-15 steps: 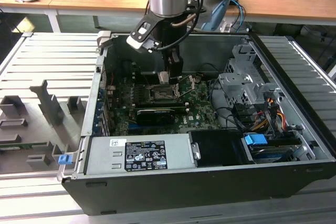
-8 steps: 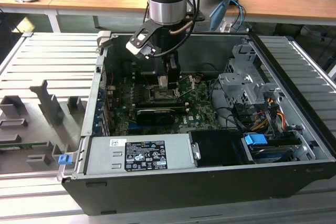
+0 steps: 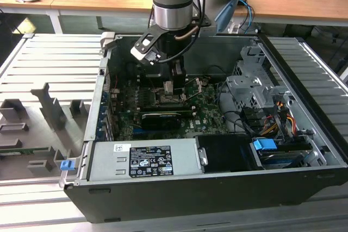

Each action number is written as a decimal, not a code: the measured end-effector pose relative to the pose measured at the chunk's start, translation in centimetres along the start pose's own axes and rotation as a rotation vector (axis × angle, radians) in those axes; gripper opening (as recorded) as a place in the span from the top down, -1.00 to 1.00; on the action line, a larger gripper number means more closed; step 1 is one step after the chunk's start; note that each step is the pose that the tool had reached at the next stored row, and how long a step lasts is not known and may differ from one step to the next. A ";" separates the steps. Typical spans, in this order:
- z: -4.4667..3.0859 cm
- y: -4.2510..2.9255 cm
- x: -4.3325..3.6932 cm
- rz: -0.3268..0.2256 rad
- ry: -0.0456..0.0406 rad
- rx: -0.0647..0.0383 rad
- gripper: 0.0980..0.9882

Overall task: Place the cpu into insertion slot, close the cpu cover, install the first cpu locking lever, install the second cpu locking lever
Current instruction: 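Place the cpu into insertion slot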

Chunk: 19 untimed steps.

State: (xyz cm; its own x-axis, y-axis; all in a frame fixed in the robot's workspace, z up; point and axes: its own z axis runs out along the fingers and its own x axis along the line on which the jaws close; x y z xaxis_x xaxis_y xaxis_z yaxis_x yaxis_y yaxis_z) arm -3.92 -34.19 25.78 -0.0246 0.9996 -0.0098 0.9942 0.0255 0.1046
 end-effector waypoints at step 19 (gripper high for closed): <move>2.43 -1.27 1.64 0.007 -0.0006 0.000 0.02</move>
State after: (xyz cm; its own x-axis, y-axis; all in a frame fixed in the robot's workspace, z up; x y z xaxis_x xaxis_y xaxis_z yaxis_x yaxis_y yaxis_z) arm -4.97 -32.60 23.22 -0.0174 0.9998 -0.0097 0.9943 0.0183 0.1047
